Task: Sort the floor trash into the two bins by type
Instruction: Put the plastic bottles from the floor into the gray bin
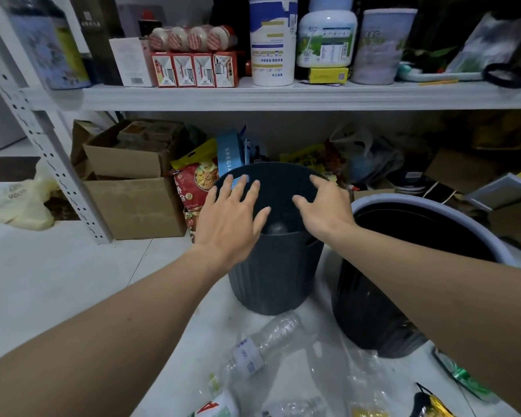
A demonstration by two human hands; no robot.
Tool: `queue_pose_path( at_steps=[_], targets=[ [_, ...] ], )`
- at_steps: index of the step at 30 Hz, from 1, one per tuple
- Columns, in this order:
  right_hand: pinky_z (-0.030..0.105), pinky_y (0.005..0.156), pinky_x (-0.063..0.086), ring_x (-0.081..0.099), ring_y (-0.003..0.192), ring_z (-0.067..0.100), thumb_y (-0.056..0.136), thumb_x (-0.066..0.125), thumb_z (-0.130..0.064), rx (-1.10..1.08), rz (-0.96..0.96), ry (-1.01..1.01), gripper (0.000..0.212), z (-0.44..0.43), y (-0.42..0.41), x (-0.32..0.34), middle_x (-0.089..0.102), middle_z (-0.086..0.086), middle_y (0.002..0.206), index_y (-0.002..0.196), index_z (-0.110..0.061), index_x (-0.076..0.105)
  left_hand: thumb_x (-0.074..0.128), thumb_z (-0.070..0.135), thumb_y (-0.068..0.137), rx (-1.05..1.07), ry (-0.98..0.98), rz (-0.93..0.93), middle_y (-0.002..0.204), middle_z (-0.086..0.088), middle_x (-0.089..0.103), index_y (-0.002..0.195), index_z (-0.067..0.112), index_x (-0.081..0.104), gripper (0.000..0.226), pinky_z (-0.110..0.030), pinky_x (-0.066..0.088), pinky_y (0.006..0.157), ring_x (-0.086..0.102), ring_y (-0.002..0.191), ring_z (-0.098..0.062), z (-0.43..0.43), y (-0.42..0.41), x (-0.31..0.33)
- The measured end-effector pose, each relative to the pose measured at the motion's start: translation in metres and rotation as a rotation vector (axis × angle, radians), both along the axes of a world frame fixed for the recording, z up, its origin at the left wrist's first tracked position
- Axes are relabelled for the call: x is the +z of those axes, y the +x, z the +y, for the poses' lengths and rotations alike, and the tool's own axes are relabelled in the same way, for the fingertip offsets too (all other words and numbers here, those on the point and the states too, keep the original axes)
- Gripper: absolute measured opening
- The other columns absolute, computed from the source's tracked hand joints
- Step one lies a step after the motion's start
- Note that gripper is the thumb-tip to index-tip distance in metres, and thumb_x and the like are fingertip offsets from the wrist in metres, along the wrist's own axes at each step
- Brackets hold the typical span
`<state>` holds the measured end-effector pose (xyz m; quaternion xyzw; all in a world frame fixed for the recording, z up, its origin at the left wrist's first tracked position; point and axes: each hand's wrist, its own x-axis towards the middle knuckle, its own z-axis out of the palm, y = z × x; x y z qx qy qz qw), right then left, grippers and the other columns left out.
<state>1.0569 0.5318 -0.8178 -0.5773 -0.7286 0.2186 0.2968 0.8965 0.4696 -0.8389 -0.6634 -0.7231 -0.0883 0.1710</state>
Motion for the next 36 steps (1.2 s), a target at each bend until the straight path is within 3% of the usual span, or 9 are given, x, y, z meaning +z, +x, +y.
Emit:
queue_pose_path(
  at_steps=[7,10,17,26,31,36],
  targets=[
    [0.038,0.117,0.023,0.026,0.144,0.023,0.097,0.050,-0.041,0.201,-0.522,0.202,0.065,-0.023,0.051,0.004,0.032,0.006,0.155,0.153,-0.017,0.025,0.016,0.056,0.099,-0.092,-0.012,-0.038,0.159,-0.004,0.020,0.153,0.023,0.017,0.063,-0.041,0.018,0.118,0.011,0.148,-0.024,-0.004,0.044,0.002],
    [0.039,0.117,0.019,0.023,0.144,0.024,0.099,0.044,-0.044,0.205,-0.621,0.243,0.064,-0.034,0.078,0.007,0.031,0.006,0.155,0.153,-0.018,0.023,0.017,0.056,0.099,-0.139,-0.005,-0.031,0.159,-0.003,0.020,0.153,0.024,0.017,0.063,-0.040,0.018,0.118,0.011,0.148,-0.023,-0.007,0.069,0.003],
    [0.040,0.112,0.026,0.029,0.141,0.027,0.098,0.040,-0.047,0.157,-0.798,0.288,0.065,-0.061,0.165,0.011,0.031,0.008,0.155,0.152,-0.014,0.023,0.021,0.055,0.099,-0.259,-0.009,-0.047,0.159,-0.004,0.022,0.153,0.024,0.020,0.062,-0.040,0.018,0.118,0.013,0.148,-0.023,-0.023,0.135,0.003],
    [0.043,0.109,0.033,0.040,0.135,0.030,0.096,0.048,-0.047,-0.028,-0.785,0.258,0.065,-0.122,0.292,-0.006,0.043,0.012,0.148,0.148,-0.011,0.036,0.030,0.049,0.097,-0.506,0.060,-0.164,0.151,-0.011,0.037,0.148,0.016,0.034,0.061,-0.047,0.031,0.113,0.030,0.142,-0.029,-0.062,0.269,-0.015],
    [0.037,0.112,0.025,0.028,0.142,0.024,0.098,0.040,-0.052,-0.054,-0.775,0.155,0.067,-0.154,0.345,-0.037,0.031,0.005,0.156,0.153,-0.019,0.023,0.034,0.045,0.096,-0.598,0.099,-0.181,0.148,-0.014,0.042,0.146,0.013,0.038,0.060,-0.047,0.033,0.110,0.034,0.140,-0.031,-0.089,0.333,-0.042],
    [0.033,0.113,0.023,0.025,0.143,0.021,0.097,0.041,-0.052,-0.081,-0.703,0.018,0.069,-0.177,0.387,-0.086,0.029,0.004,0.157,0.154,-0.020,0.020,0.035,0.047,0.097,-0.590,0.006,-0.168,0.150,-0.011,0.039,0.148,0.016,0.036,0.059,-0.045,0.032,0.112,0.031,0.142,-0.029,-0.106,0.375,-0.085]
  ],
)
